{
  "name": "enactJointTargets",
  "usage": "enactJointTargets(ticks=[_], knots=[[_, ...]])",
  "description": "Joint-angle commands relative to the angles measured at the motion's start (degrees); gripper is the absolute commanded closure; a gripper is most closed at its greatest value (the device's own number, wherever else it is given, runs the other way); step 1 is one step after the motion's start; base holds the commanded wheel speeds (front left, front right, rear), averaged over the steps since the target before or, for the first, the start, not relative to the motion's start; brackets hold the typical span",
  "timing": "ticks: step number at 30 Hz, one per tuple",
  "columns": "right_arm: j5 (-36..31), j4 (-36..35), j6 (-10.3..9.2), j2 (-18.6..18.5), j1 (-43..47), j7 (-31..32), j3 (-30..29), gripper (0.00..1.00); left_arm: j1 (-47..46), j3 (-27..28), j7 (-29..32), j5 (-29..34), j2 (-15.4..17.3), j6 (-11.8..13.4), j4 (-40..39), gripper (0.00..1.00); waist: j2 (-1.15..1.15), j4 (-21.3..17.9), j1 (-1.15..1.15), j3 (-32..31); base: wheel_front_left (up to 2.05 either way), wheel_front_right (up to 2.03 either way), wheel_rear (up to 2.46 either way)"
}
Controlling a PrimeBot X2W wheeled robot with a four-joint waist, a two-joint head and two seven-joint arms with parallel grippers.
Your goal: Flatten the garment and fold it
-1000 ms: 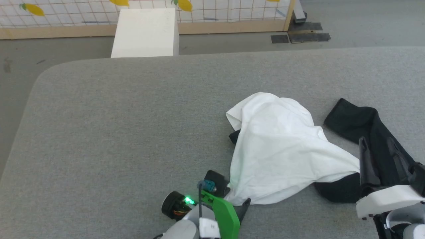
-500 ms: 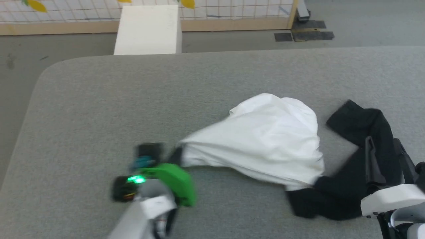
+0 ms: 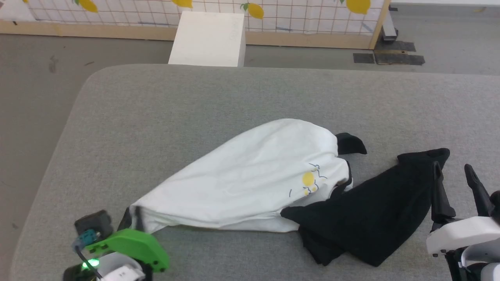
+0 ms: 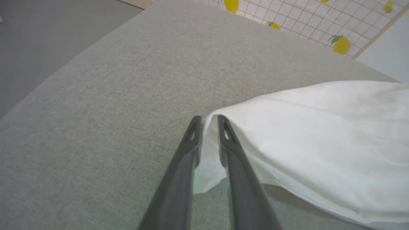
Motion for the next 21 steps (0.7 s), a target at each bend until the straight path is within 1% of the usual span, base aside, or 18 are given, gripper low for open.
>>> enactJointTargets(ticks=[1,3,6,9,11,12,14,18,21], knots=[[0.24,0.02,-0.09,-0.04,-0.5,0.19,-0.05,0.0,-0.02,-0.45,-1.55,-0.47,-0.76,-1.05,-1.44,0.0,0.0,0.39,0.0,-0.27,0.0,0.0,0.0],[0.25,-0.16,-0.09,-0.04,-0.59,0.36,-0.01,0.0,-0.67,-1.8,-4.09,-0.19,-1.33,-3.46,-3.31,0.0,0.0,0.5,0.0,-0.36,0.0,0.0,0.0],[0.21,-0.51,-0.09,-0.04,-0.69,0.51,-0.04,0.0,-2.75,-5.68,-7.29,1.23,-1.98,-8.18,-5.86,0.0,0.0,0.44,0.0,-0.33,0.0,0.0,0.0],[0.17,-0.91,-0.09,-0.04,-0.72,0.58,-0.41,0.0,-5.6,-11.09,-7.12,3.5,-2.53,-12.22,-6.98,0.0,0.0,0.16,0.0,-0.15,0.0,0.0,0.0],[0.14,-1.09,-0.09,-0.04,-0.7,0.65,-0.78,0.0,-7.91,-15.61,-4.67,5.12,-3.17,-14.74,-6.67,0.0,0.0,-0.15,0.0,0.1,0.0,0.0,0.0],[0.09,-1.1,-0.09,-0.04,-0.81,0.63,-1.12,0.0,-10.5,-19.83,-1.44,6.82,-3.95,-16.72,-5.75,0.0,0.0,-0.62,0.0,0.39,0.0,0.0,0.0],[0.08,-1.23,-0.09,-0.04,-0.89,0.74,-1.24,0.0,-13.31,-23.4,2.09,7.59,-4.96,-18.98,-3.68,0.0,0.0,-1.38,0.0,0.67,0.0,0.0,0.0],[0.3,-1.04,-0.09,-0.04,-1.16,0.57,-0.96,0.0,-17.57,-27.85,8.6,7.94,-6.23,-21.28,1.43,0.0,0.0,-3.2,0.0,1.17,0.0,0.0,0.0],[0.78,-0.74,-0.09,-0.04,-1.35,0.33,-0.39,0.0,-20.56,-30.35,12.94,7.92,-6.57,-22.43,5.33,0.0,0.0,-4.76,0.0,1.73,0.0,0.0,0.0]])
